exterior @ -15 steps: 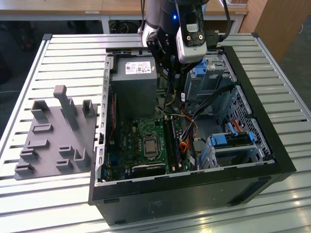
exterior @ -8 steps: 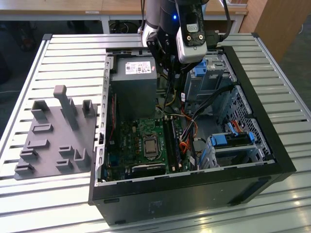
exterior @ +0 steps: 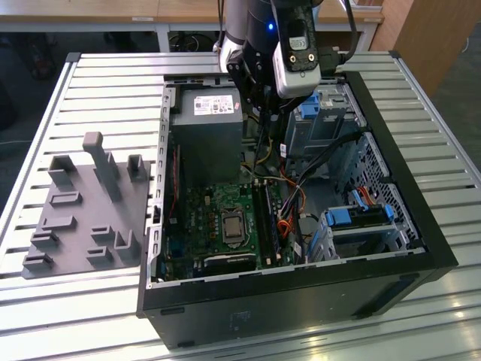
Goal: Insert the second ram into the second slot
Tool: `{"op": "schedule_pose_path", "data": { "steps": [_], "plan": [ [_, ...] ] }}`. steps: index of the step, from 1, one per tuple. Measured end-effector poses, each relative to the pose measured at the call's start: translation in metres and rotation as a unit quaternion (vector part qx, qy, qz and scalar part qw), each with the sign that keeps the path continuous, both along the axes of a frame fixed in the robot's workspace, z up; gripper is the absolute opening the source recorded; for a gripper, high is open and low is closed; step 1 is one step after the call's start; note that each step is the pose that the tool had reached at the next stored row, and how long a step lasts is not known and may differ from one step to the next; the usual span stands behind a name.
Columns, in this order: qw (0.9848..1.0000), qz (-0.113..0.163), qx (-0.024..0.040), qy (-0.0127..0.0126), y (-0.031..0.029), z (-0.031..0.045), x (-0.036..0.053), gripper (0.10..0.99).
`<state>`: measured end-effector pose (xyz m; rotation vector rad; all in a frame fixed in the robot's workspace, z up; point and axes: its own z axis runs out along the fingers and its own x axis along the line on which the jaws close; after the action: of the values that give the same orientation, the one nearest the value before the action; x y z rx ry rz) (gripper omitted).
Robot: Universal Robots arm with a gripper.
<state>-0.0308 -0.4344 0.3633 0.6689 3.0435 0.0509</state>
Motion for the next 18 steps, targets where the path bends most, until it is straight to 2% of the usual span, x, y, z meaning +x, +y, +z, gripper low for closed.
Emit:
{"op": "schedule_pose_path", "data": {
  "steps": [18],
  "plan": [
    [0.9994, 0.034, 0.0, 0.0, 0.0, 0.0, 0.0, 0.137]
  ]
}}
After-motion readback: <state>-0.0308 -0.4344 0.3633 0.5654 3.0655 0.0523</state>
